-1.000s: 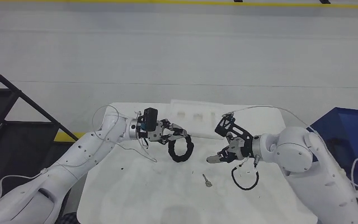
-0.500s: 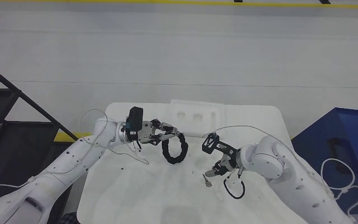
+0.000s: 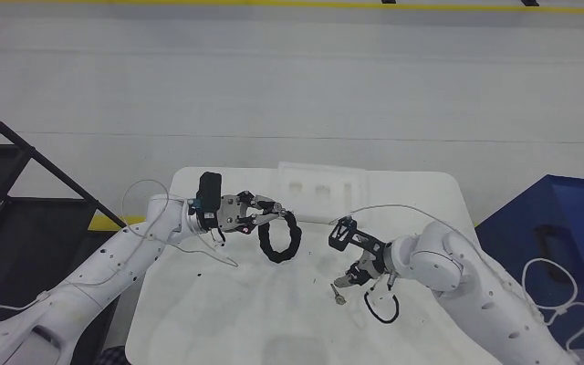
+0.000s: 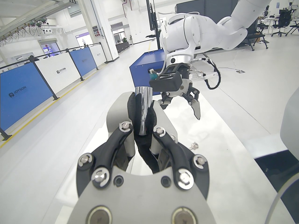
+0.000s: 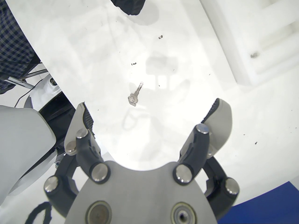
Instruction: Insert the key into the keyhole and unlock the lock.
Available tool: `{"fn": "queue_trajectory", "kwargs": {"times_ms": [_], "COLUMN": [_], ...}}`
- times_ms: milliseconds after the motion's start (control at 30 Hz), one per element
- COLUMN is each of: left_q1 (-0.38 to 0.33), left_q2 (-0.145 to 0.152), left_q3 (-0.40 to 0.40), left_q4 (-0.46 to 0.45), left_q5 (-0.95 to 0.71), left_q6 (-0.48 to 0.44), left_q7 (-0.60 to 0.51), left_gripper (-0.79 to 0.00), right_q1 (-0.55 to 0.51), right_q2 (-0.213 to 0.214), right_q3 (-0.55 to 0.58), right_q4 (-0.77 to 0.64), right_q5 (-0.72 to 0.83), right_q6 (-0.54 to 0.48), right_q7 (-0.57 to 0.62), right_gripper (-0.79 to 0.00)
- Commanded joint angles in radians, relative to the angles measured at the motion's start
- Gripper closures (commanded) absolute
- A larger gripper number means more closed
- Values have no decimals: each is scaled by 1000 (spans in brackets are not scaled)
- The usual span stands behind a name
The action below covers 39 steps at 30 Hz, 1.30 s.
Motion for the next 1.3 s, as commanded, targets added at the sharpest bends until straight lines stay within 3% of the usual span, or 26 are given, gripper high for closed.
{"fn": "queue_trajectory", "kwargs": {"times_ms": [0, 333, 567, 633, 700, 800, 1267], "left_q1": [0, 0, 0, 0, 0, 0, 0], "left_q2": [0, 0, 0, 0, 0, 0, 0], "left_q3": [0, 0, 0, 0, 0, 0, 0], "left_q4": [0, 0, 0, 0, 0, 0, 0], "left_q5": [0, 0, 0, 0, 0, 0, 0], "left_q6": [0, 0, 0, 0, 0, 0, 0], "left_q7": [0, 0, 0, 0, 0, 0, 0], "left_gripper": [0, 0, 0, 0, 0, 0, 0], "right_q1": [4, -40, -8, -1, 4, 13, 60], "right_q2": [-1, -2, -18, -23, -27, -32, -53], "right_q3": [-29, -129, -218, -232, -244, -265, -320], "right_q4": [14, 87, 153, 168, 180, 201, 273], "right_q5": [-13, -146, -205, -201, -206, -213, -246], "right_q6": [-86, -237, -312, -310, -311, -333, -334], "right_q7": [-3, -80, -82, -99, -113, -128, -163], "right_gripper": [-785, -785, -785, -708, -551, -456, -345]}}
